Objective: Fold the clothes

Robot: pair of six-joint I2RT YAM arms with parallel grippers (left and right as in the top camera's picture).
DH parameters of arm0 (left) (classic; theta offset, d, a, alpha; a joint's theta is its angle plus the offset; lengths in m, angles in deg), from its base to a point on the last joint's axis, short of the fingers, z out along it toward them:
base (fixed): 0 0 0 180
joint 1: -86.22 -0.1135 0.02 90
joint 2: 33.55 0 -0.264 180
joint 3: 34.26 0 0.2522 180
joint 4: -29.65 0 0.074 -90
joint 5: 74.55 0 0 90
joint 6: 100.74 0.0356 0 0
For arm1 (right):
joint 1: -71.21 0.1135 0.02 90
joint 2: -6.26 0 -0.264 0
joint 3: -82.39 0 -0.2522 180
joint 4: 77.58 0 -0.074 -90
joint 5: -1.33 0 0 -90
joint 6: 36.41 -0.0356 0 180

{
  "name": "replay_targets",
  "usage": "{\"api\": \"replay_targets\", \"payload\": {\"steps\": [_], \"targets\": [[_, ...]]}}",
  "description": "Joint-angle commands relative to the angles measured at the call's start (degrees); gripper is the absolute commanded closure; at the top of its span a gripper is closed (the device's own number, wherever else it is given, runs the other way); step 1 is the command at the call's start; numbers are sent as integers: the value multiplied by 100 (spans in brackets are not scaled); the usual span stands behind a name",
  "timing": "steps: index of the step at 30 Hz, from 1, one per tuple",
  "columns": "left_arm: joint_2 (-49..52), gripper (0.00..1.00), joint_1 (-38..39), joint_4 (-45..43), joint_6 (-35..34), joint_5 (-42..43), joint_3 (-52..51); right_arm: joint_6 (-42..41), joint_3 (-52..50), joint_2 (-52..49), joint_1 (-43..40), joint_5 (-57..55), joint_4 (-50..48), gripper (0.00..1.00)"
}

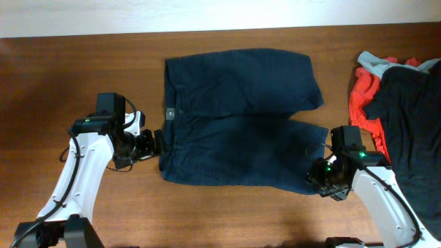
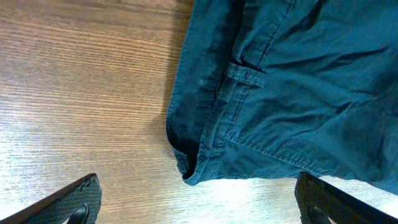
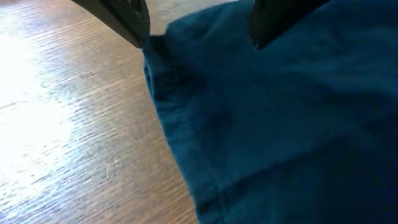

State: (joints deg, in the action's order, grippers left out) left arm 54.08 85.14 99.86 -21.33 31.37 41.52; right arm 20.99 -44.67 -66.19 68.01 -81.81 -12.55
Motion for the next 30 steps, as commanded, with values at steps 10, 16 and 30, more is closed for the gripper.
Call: {"api": "replay_targets", "payload": {"steps": [10, 16, 30], "targets": [[17, 1, 280, -98, -70, 61, -17, -498, -293, -61, 7, 2, -260, 45], [17, 1, 282, -98, -70, 61, -17, -385, -297, -92, 9, -22, 57, 37], [17, 1, 280, -160, -72, -90, -17, -485, -748, -105, 9, -236, -577, 38]]}}
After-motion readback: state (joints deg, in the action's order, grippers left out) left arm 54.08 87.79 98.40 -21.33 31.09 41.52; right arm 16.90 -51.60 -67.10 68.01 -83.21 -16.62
